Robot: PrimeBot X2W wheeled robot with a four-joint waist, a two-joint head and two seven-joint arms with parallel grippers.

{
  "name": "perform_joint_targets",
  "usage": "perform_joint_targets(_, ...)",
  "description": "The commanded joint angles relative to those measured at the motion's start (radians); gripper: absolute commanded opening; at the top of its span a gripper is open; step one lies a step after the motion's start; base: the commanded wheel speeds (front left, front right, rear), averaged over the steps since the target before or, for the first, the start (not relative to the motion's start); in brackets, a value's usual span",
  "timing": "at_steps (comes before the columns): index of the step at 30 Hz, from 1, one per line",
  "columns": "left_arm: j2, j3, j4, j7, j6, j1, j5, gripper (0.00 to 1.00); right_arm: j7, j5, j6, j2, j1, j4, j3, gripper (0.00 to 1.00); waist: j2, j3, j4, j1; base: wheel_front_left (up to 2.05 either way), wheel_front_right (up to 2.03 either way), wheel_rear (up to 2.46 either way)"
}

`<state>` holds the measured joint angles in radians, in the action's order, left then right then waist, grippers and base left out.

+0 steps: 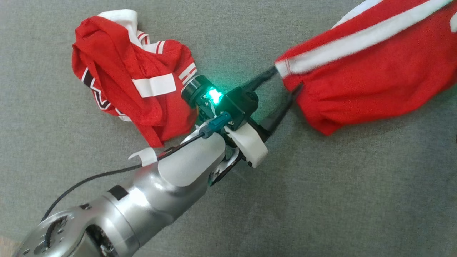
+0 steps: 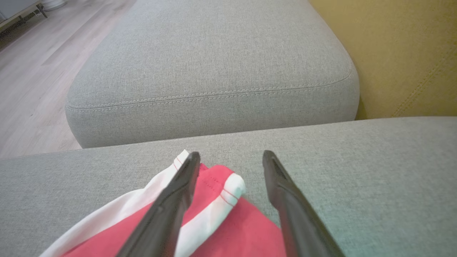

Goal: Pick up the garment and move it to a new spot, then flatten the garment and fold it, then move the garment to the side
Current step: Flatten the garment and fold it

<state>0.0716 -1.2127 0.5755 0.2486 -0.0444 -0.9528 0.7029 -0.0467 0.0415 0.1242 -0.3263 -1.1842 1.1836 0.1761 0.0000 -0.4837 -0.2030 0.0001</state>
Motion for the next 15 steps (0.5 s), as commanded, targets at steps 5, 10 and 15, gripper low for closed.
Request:
perform_joint_targets(5, 0.001, 0.032, -0.005, 0.010, -0.004, -0.017, -0.009, 1.00, 0.047, 0.014, 0.007, 0.009, -0.049, 0.005, -0.008, 1.00, 0.0000, 0.021, 0.009, -0.0001, 0.00, 0.00, 0.00)
perform_joint_targets(10, 0.008, 0.036, 0.010, 0.011, -0.005, -0.002, -0.008, 1.00, 0.086, 0.057, 0.007, 0.012, -0.052, 0.023, -0.020, 1.00, 0.0000, 0.053, 0.022, -0.0001, 0.00, 0.00, 0.00)
perform_joint_targets(15, 0.015, 0.039, 0.026, 0.012, -0.009, 0.022, -0.003, 1.00, 0.120, 0.105, 0.007, 0.012, -0.040, 0.028, -0.049, 1.00, 0.0000, 0.101, 0.035, -0.0001, 0.00, 0.00, 0.00)
